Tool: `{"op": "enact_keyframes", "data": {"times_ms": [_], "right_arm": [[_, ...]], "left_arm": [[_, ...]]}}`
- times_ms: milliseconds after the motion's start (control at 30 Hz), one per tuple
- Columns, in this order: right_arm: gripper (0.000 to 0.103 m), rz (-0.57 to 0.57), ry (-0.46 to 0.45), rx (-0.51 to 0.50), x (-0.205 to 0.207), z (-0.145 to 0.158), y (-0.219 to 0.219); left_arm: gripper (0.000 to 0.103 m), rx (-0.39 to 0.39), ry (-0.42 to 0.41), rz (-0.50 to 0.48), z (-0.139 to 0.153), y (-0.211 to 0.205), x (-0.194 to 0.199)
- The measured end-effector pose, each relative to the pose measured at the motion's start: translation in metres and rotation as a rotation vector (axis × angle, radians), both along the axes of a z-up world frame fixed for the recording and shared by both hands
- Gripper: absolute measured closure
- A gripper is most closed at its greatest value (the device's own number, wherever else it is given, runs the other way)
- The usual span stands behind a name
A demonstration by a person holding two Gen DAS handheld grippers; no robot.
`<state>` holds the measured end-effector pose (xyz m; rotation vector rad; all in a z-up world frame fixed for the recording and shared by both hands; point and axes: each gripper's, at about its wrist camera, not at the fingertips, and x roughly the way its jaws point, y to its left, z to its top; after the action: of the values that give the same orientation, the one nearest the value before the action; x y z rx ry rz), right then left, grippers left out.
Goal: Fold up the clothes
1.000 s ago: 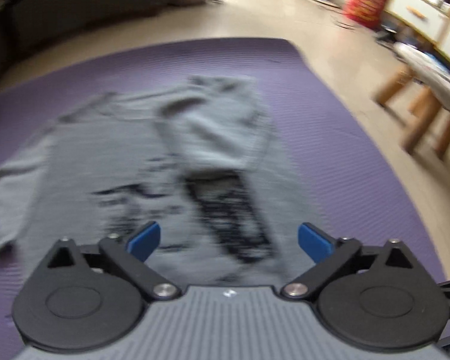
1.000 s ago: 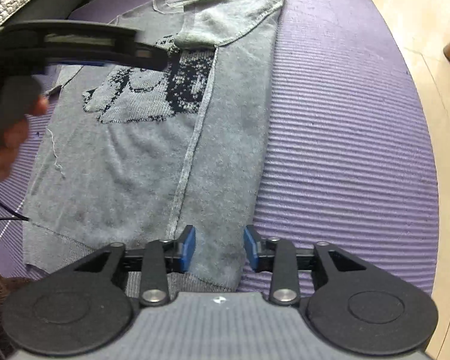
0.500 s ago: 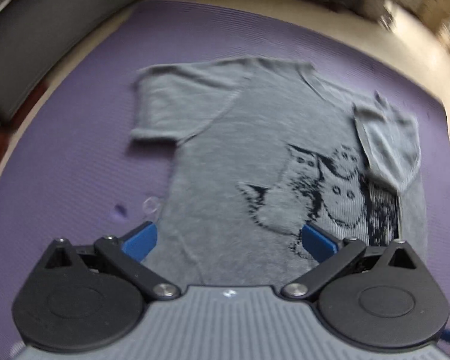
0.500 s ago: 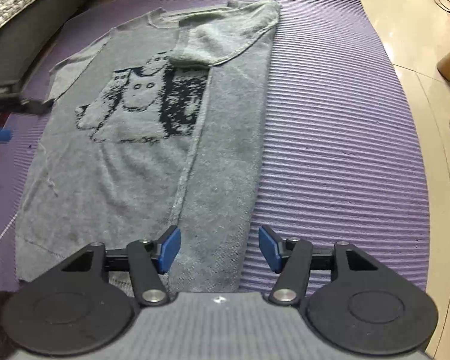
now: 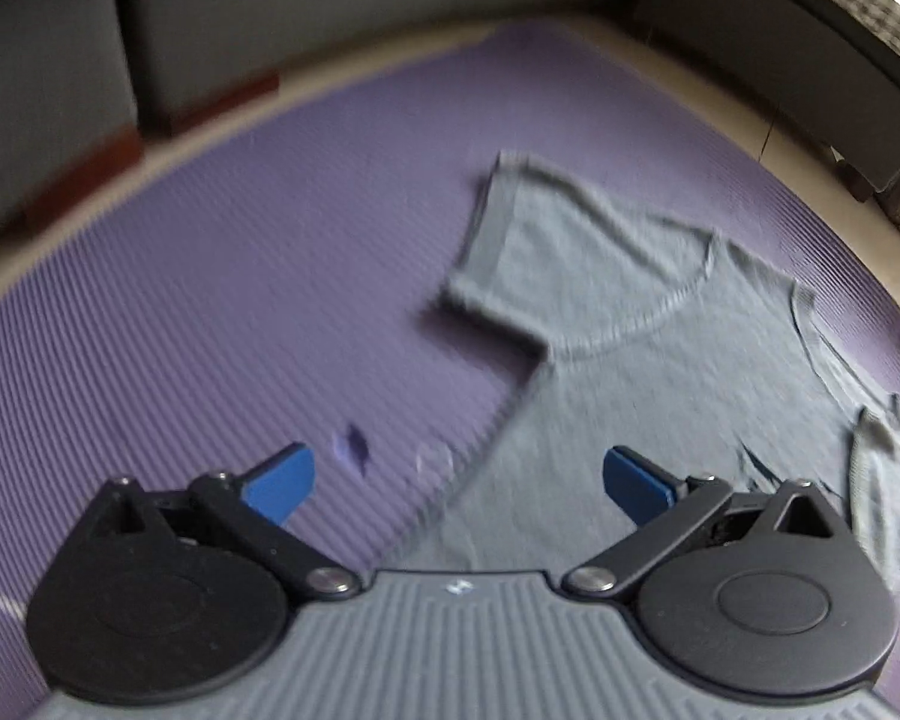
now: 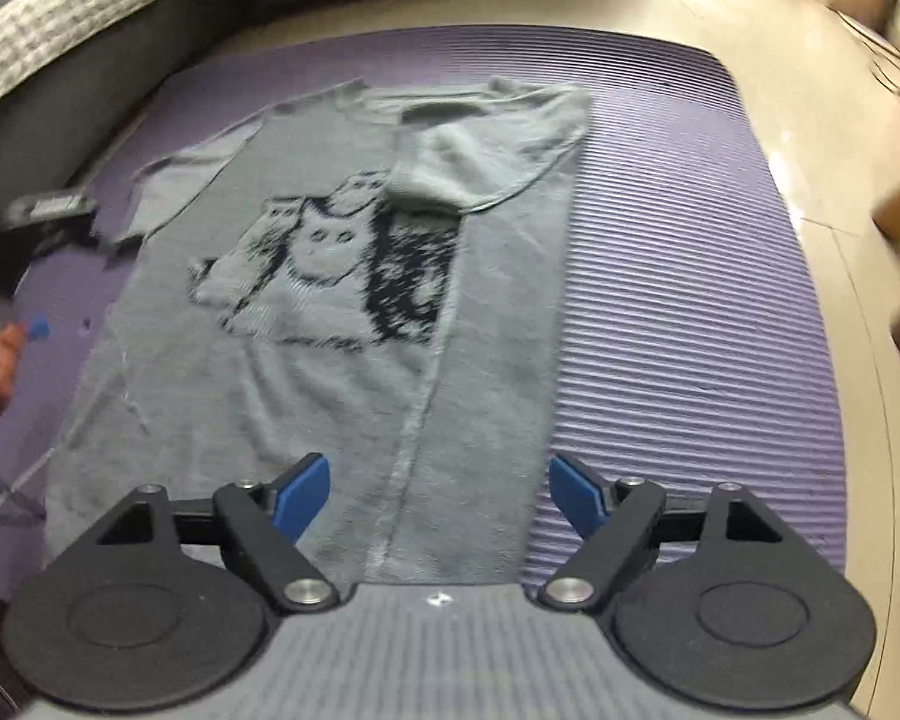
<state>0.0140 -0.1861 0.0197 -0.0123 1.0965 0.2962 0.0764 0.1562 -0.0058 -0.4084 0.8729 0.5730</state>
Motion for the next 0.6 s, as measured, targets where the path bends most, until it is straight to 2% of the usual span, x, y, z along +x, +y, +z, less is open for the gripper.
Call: {"op": "enact_keyframes", "data": {"times_ms": [133,233,367,600], "right_arm": [[0.022,0.040,0.019,-0.035,-0.001,-0.007,0.008],[0.022,0.057,-0.001,-0.067,-0.002,-0.006,0.011],[0.022,0.048,-0.001,-0.057,-0.001,-0.004,0.011],[0.022,0.048,0.008,-0.077,-0.003,-0.009,0.012]], "left_arm": [[0.000,0.085,0.012,-0.059,-0.004,-0.010,0.007],[0.000,0.084,0.041,-0.091,-0.012,-0.008,0.013],[0.000,0.079,0.069,-0.098,-0.016,-0.007,0.015],[0.000,0.044,0.069,-0.099,-0.017,-0.005,0.015]]}}
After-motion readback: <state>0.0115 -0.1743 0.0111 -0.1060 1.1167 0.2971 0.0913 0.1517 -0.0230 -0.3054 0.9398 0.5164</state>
